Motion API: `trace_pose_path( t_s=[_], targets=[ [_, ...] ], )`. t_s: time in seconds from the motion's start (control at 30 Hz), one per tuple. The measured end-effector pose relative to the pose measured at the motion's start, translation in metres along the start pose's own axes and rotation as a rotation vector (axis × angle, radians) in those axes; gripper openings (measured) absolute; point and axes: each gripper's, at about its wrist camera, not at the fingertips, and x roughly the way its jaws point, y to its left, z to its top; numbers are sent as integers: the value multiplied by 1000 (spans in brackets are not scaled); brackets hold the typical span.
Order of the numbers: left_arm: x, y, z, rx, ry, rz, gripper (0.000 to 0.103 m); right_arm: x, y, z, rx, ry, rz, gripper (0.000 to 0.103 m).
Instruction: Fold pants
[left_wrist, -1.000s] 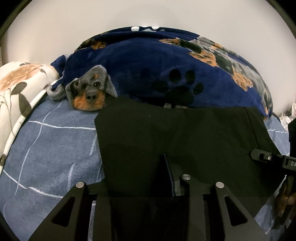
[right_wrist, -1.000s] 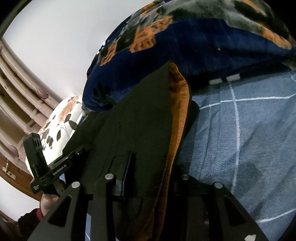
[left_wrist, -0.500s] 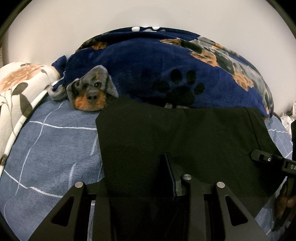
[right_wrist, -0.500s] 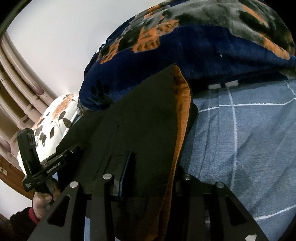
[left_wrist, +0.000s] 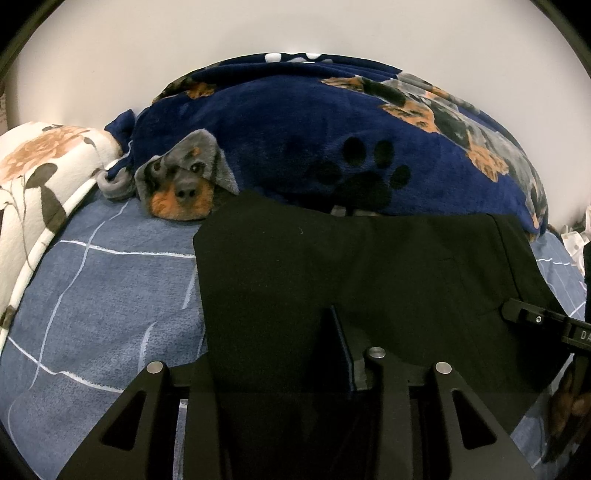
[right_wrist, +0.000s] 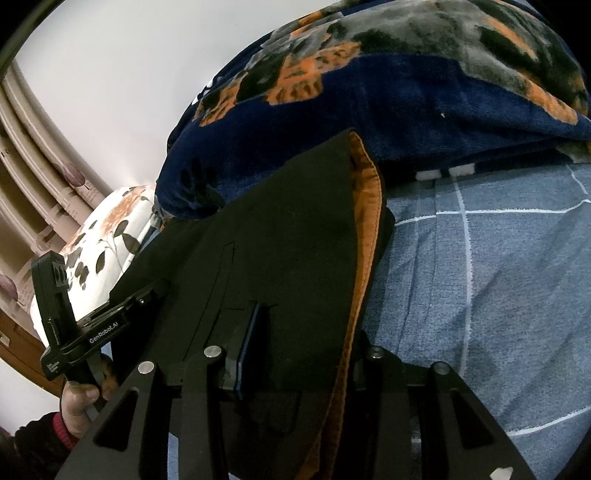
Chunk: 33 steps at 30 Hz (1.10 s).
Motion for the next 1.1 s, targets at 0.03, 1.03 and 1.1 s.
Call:
trace_pose_path(
  t_s=[0.03,1.03,1.1],
  targets=[
    [0,0,0,0,0,1,37,0,0,0,-1,0,-1,34],
    [-1,1,1,2,1,6,38,3,-1,1,-10,1,-8,37],
    [-2,2,1,3,1,6,38,3,-2,1,-11,0,-11,37]
  ],
)
